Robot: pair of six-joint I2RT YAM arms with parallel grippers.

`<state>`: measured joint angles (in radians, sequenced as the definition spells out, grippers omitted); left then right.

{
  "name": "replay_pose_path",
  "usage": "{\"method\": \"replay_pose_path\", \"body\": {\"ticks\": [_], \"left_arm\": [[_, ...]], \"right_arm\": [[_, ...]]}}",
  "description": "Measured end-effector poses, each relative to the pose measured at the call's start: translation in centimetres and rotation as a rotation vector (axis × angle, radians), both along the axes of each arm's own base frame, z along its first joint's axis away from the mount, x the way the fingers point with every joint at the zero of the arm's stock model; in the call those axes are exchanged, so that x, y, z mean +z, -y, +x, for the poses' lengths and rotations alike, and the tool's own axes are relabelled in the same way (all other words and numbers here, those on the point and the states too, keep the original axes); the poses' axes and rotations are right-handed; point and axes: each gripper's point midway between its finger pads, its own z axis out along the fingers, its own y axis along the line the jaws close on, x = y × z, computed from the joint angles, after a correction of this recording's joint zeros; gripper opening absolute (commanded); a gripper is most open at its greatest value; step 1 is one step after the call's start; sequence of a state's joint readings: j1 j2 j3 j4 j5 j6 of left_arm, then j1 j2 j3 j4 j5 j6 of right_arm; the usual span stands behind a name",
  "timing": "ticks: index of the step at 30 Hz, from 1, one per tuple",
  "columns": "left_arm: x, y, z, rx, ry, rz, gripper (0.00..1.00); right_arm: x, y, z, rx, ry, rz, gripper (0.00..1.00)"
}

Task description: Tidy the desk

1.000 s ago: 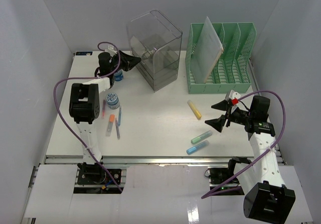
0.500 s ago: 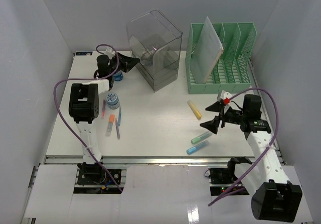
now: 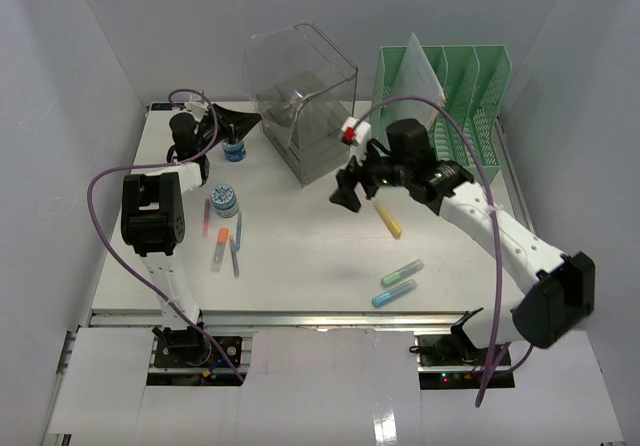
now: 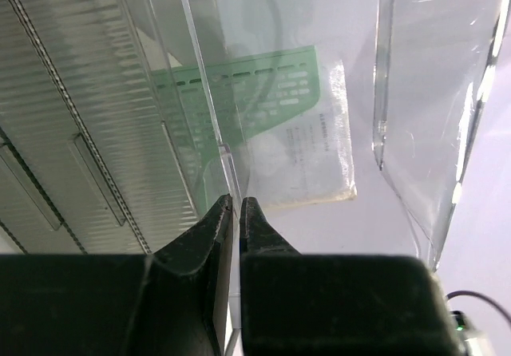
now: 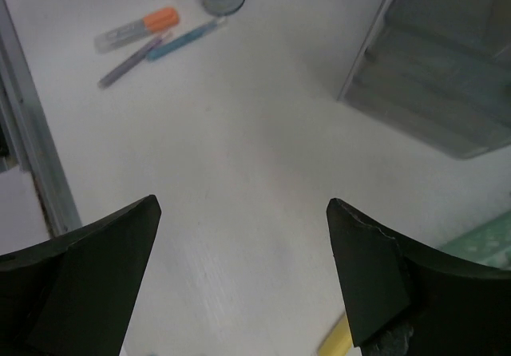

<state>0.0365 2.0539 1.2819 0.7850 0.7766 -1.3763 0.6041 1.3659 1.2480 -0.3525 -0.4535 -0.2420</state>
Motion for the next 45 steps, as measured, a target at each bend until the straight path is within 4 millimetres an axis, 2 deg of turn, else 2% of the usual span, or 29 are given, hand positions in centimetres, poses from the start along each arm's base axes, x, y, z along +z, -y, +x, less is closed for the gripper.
{"method": "replay_pose_path", "body": {"ticks": [2,4,10,19,24,30,35,42,45], "left_arm": [[0.5,-0.5,-0.3,0.003,0.002,-0.011,0.00],[0.9,-0.8,-0.7,0.003,0.003,-0.021,0.00],[2.6,-1.8,-1.2,0.001,0.022,-0.047,0.00],[3.9,-2.1,-1.5,-0.010,0.018,-0.092,0.00],[4.7,-2.2,-1.7,-0.011,0.020,-0.110,0.00],[5.8,-2.3,-2.0,-0.012,0.029,-0.130,0.00],[6.5,-2.4,-2.2,-0.012,0.038,-0.141,0.00],[6.8,-2.4,-2.3,-0.015,0.038,-0.152,0.00],[6.9,-2.4,-2.3,-0.016,0.040,-0.156,0.00]], "right_arm": [[1.6,-2.8,1.7,-0.042,-0.003,0.021,0.90],[2.9,-4.7,2.7,-0.073,-0.016,0.055,0.90],[6.9,-8.3,6.0,-0.150,-0.064,0.190,0.92],[7.7,-10.3,6.7,-0.192,-0.193,0.310,0.99],[8.2,-11.1,6.9,-0.204,-0.246,0.369,1.00],[8.9,-11.7,7.0,-0.219,-0.272,0.421,0.90],[8.5,-12.6,7.5,-0.227,-0.289,0.447,0.84],[4.5,-14.4,8.5,-0.269,-0.370,0.417,0.80],[3.8,-14.6,8.9,-0.288,-0.382,0.413,0.79]]}}
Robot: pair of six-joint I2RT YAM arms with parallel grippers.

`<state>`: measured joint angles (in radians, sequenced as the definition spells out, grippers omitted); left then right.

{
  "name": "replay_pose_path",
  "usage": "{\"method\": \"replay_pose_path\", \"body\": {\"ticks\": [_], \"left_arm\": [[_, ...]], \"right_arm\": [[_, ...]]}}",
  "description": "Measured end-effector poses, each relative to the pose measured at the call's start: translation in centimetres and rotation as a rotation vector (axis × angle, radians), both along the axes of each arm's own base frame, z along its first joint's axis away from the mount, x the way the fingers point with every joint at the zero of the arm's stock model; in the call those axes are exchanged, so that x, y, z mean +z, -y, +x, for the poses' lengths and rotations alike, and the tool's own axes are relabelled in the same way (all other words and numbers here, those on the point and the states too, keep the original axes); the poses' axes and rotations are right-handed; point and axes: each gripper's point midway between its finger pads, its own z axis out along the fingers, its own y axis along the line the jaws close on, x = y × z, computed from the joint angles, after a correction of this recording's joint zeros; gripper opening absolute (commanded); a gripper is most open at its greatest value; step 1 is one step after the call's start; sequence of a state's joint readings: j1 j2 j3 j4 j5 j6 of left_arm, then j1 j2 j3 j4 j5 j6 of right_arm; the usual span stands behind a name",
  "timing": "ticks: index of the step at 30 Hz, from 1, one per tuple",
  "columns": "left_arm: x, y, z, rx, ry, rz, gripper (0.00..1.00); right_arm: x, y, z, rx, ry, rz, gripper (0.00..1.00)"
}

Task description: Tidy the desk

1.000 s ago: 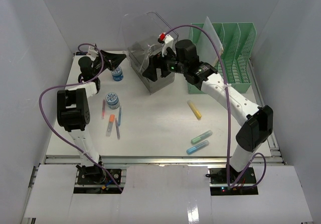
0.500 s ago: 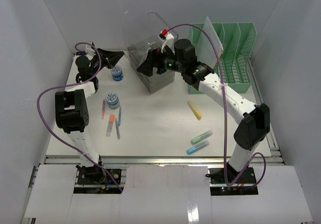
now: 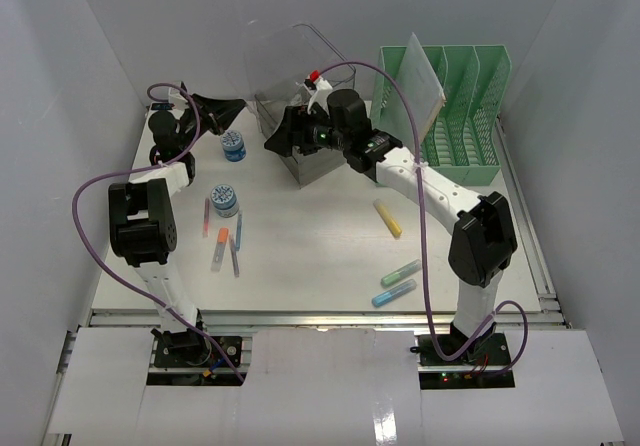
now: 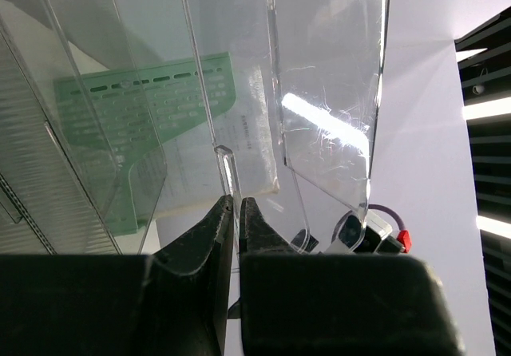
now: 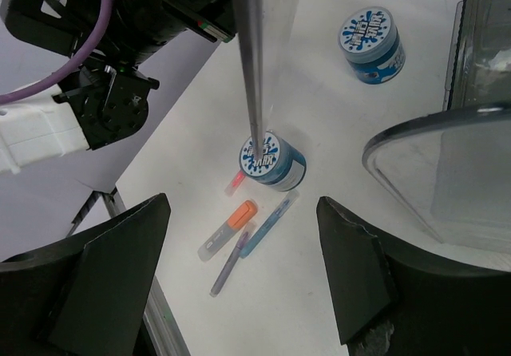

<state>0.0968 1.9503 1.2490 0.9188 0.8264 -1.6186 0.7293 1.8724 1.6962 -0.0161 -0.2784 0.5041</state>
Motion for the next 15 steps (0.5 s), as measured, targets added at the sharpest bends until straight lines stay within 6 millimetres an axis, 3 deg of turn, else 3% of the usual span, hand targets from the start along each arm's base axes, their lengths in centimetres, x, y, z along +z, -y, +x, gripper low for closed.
{"method": "replay_pose_path", "body": {"ticks": [8,15], "left_arm": [[-0.4,0.0,-0.2,-0.001,-0.010,-0.006,0.00],[-0.3,0.0,-0.1,0.003,-0.013,-0.012,0.00]], "right_arm": [[2.1,-0.7,1.4,-0.036,0.044,0.050,0.69],[3.4,-1.3,2.0,-0.057,0.063,0.078,0.41]]}}
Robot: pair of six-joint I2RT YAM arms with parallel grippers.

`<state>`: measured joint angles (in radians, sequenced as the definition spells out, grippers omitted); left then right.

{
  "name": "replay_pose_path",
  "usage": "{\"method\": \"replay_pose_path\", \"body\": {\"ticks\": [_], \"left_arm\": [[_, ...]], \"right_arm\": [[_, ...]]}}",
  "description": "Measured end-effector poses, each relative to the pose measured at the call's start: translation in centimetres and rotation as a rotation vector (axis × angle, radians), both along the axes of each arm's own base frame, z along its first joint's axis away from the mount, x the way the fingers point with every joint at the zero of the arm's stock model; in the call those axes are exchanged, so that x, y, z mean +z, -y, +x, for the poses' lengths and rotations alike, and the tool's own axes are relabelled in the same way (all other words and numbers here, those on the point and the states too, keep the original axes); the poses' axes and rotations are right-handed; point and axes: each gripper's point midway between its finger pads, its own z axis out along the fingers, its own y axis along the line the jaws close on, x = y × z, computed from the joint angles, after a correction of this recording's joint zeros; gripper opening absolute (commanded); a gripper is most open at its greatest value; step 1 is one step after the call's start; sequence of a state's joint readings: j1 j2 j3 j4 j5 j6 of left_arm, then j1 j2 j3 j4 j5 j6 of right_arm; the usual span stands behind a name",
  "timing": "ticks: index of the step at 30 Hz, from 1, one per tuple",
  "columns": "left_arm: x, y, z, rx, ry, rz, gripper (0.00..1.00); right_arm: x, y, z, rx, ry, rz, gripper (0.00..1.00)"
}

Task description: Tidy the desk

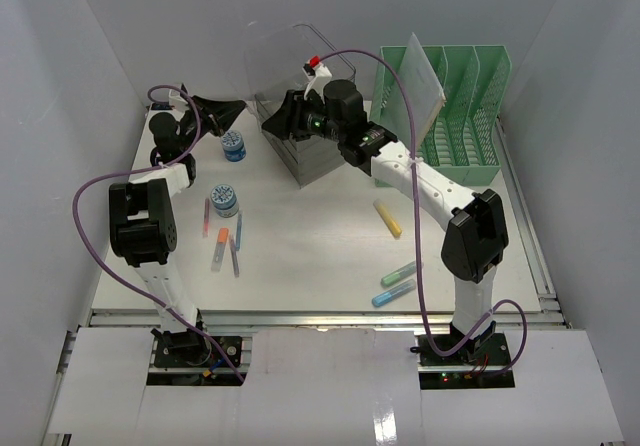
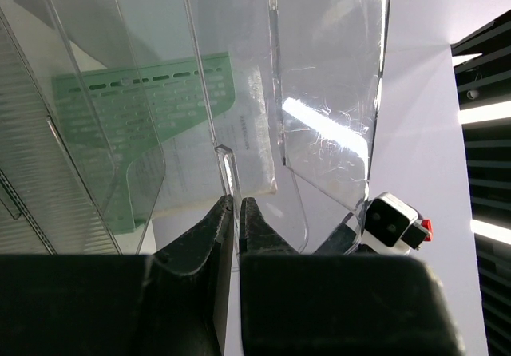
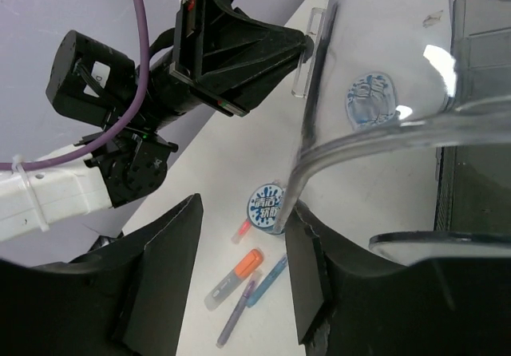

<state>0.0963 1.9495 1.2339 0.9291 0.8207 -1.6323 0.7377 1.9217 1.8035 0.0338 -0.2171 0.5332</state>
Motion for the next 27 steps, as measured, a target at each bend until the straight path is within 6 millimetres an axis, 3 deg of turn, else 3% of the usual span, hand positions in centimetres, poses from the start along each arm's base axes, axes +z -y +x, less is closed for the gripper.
{"method": "replay_pose_path", "body": {"ticks": [4,5,8,11,14,15,20,27], "left_arm": [[0.2,-0.1,0.0,0.002,0.004,-0.005,0.01],[0.3,-0.1,0.0,0.003,0.004,-0.005,0.05],[0.4,-0.3,0.0,0.010,0.004,-0.008,0.22],[0.7,-0.4,0.0,0.013,0.007,-0.009,0.41],[1.1,-0.4,-0.3,0.011,0.013,-0.007,0.70],[1.3,-0.4,-0.4,0.012,0.018,-0.003,0.75],[2.8,-1.1,-2.1,0.037,0.042,0.063,0.79],[4.1,-4.5,-4.7,0.200,0.092,0.307,0.78]], "right_arm": [[-0.1,0.0,0.2,-0.010,-0.007,0.002,0.29],[-0.2,0.0,0.3,-0.011,-0.007,0.002,0.26],[-0.2,-0.1,0.6,-0.012,-0.005,0.008,0.16],[-0.1,-0.2,0.6,-0.008,-0.002,0.015,0.13],[0.1,-0.3,0.5,0.000,-0.002,0.023,0.12],[0.1,-0.3,0.5,0.003,-0.003,0.024,0.12],[0.5,-0.2,0.5,0.008,-0.010,0.036,0.11],[1.2,-0.1,0.4,0.024,-0.011,0.053,0.10]]}}
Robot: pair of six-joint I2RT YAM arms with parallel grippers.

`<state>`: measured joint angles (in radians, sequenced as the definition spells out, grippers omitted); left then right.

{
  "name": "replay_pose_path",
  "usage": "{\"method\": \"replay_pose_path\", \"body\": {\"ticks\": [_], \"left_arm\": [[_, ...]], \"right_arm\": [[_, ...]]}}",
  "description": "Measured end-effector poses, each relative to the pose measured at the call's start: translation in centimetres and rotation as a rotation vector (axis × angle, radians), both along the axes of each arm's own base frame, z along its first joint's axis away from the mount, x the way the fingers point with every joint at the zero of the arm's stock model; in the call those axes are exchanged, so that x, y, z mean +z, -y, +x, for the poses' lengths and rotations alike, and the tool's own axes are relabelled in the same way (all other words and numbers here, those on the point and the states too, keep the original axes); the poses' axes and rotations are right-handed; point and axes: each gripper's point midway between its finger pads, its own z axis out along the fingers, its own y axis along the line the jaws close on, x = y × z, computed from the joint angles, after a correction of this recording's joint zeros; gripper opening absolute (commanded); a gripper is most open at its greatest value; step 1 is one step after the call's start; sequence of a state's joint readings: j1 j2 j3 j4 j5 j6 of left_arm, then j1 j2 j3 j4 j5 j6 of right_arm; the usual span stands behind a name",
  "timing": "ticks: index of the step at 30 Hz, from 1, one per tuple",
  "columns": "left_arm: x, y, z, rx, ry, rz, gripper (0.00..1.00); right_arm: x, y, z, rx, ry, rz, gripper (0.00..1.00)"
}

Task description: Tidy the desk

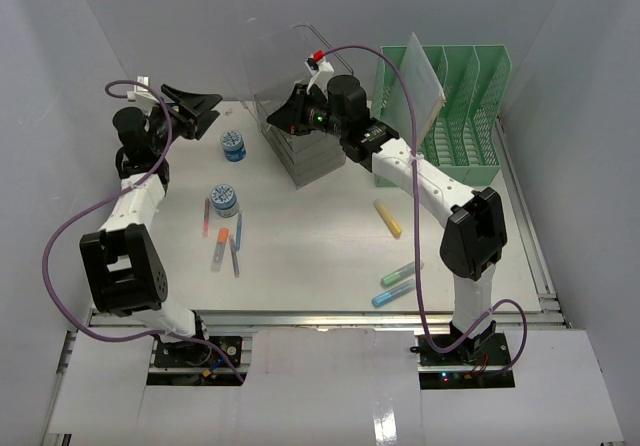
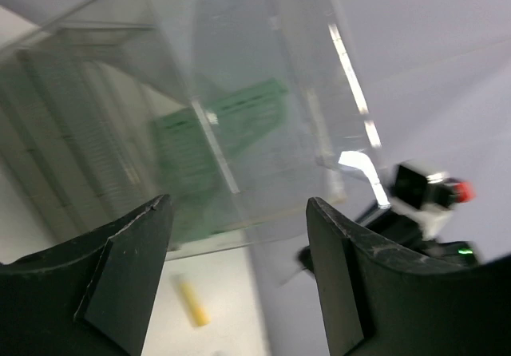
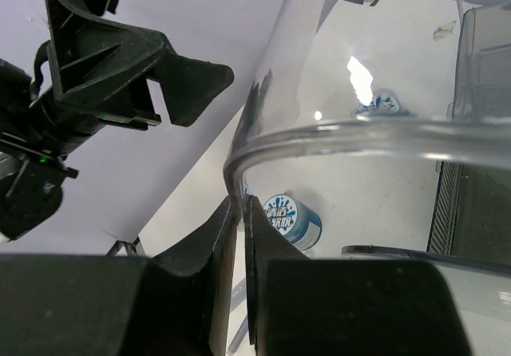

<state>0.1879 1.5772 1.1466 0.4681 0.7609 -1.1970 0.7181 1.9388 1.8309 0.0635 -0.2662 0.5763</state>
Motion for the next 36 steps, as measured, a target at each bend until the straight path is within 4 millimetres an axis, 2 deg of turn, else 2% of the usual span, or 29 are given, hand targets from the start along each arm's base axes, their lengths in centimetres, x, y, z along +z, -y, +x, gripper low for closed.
{"method": "replay_pose_path", "body": {"ticks": [4,9,13,17,21,28,36], "left_arm": [[-3.0,-1.4,0.0,0.092,-0.033,0.201,0.82],[-9.0,-2.6,1.3,0.111,-0.052,0.498,0.87],[-13.7,-2.4,2.6,0.065,-0.039,0.704,0.87],[-16.8,-2.3,3.7,0.025,-0.004,0.831,0.87],[-17.9,-2.8,5.9,0.024,0.057,0.919,0.87],[-18.3,-2.8,10.0,0.051,0.151,1.069,0.88],[-20.2,-2.5,11.5,0.030,0.154,1.114,0.88]], "right_arm": [[0.1,0.1,0.0,0.004,-0.004,0.005,0.09],[0.6,0.0,-0.1,0.013,-0.011,0.020,0.09],[0.9,0.1,-0.1,0.017,-0.017,0.031,0.08],[1.2,0.0,-0.2,0.022,-0.028,0.044,0.08],[1.7,0.0,-0.3,0.027,-0.039,0.060,0.08],[2.1,0.0,-0.4,0.034,-0.054,0.076,0.08],[2.4,0.1,-0.5,0.040,-0.060,0.085,0.08]]}}
